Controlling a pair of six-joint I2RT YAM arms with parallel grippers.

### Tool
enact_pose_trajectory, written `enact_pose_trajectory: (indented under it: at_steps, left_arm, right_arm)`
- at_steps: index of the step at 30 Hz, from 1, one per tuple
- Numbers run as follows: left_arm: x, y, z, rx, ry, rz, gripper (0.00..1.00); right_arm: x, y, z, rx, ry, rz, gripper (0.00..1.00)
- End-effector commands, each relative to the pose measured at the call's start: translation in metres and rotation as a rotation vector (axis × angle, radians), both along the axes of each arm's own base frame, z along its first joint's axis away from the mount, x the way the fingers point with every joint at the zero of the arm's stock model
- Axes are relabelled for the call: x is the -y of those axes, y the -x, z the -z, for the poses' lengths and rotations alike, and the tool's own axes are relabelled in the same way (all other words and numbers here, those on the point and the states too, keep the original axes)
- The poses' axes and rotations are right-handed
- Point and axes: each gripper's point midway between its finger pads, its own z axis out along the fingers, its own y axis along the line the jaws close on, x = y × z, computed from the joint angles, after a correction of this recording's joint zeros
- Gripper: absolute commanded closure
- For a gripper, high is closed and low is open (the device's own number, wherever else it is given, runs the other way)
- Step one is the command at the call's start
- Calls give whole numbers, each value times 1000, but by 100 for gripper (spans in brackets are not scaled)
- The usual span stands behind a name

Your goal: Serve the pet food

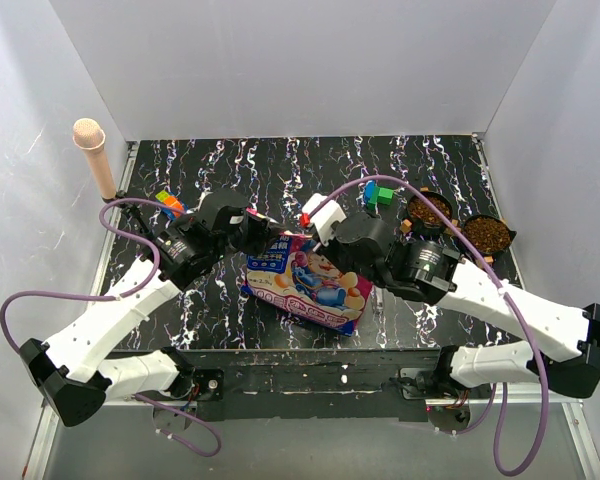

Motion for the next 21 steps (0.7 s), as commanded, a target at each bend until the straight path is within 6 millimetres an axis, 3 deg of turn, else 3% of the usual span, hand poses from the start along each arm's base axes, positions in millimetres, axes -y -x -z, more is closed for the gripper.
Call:
enact_pose_trajectory:
  at_steps: [1,6,7,8,14,17,19,21]
  left_arm:
    - [-33,0,-23,66,12,-104,100]
    - [-36,3,-23,62,9,-105,100]
    - [-36,3,-21,59,5,-104,100]
    - [-37,4,-21,58,5,-105,100]
    - [-41,6,-22,57,2,-117,100]
    - [-43,7,-20,55,-2,-121,100]
    - [-44,8,-21,55,5,-123,100]
    - [-45,9,-20,53,6,-126,100]
  right_arm:
    - [86,-13,-4,72,123,272,88]
    - [106,-12,2,112,190,284,83]
    - [109,-10,3,113,204,282,96]
    - [112,-10,3,114,208,287,99]
    - [130,-3,0,90,173,355,99]
    - [139,0,-1,108,162,358,84]
    - [143,1,0,114,167,360,84]
    - [148,2,1,114,180,365,90]
